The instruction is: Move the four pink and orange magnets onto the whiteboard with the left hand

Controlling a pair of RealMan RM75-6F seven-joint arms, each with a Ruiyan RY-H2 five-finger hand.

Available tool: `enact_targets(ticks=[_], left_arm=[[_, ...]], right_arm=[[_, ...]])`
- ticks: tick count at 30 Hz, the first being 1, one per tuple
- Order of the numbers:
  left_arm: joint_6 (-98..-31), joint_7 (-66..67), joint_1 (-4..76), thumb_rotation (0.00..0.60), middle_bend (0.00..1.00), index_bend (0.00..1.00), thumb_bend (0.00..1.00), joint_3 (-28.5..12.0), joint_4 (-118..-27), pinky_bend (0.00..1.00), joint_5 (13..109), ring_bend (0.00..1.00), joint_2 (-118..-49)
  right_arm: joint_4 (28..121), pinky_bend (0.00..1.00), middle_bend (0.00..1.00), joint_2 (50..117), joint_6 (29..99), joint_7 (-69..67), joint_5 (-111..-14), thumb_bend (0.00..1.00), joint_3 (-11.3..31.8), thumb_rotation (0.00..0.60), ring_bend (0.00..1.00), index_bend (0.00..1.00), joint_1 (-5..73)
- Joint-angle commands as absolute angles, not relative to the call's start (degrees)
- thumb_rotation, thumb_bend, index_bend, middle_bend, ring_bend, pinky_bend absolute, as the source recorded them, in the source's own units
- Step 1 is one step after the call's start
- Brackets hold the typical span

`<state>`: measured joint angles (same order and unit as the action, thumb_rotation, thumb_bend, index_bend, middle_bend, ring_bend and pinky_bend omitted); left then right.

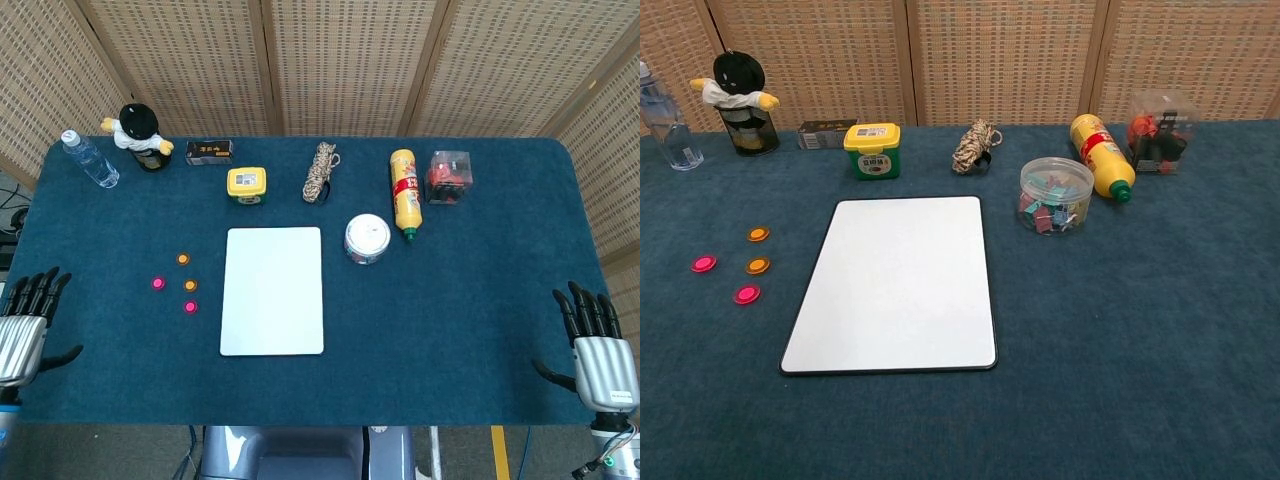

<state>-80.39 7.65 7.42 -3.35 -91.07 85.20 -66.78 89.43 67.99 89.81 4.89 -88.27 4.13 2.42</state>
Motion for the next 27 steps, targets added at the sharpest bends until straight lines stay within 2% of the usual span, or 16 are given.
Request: enact_targets(ticks=[1, 9, 18, 27], left_arm=[[-72.62, 7.06, 13.02, 0.600, 0.00, 0.30, 0.22, -5.38, -89.98, 0.00, 83.05, 0.00, -68.84], [-60.80, 9.40, 20.45, 0.600, 0.00, 0.36, 0.28, -6.62, -85.98, 0.00, 77.97, 0.00, -73.95], [-55.25, 14.98, 24.69, 0.600, 0.00, 0.37, 0.31, -6.65, -80.90, 0.00, 72.34, 0.00, -80.81], [-53.69, 16.22, 27.00, 0.600, 0.00, 0.39, 0.32, -6.19, -77.77, 0.00, 70.63, 0.00, -85.66]], right_arm=[[89.59, 0.00, 0.00, 67.68, 89.47, 3.61, -87.96, 0.00, 4.15, 0.600, 0.00, 0.00, 2.41], [89.45, 0.00, 0.00, 67.20, 89.06, 1.73, -87.95, 0.00, 4.05, 0.600, 0.00, 0.00, 2.47], [89.94, 0.00, 0.00, 66.61, 88.16, 0.74, -87.46, 0.00, 3.95, 0.600, 0.00, 0.00, 2.60], [90.33, 0.00, 0.00, 66.23, 87.74, 0.20, -87.28, 0.00, 3.87, 0.600, 0.00, 0.00, 2.66]])
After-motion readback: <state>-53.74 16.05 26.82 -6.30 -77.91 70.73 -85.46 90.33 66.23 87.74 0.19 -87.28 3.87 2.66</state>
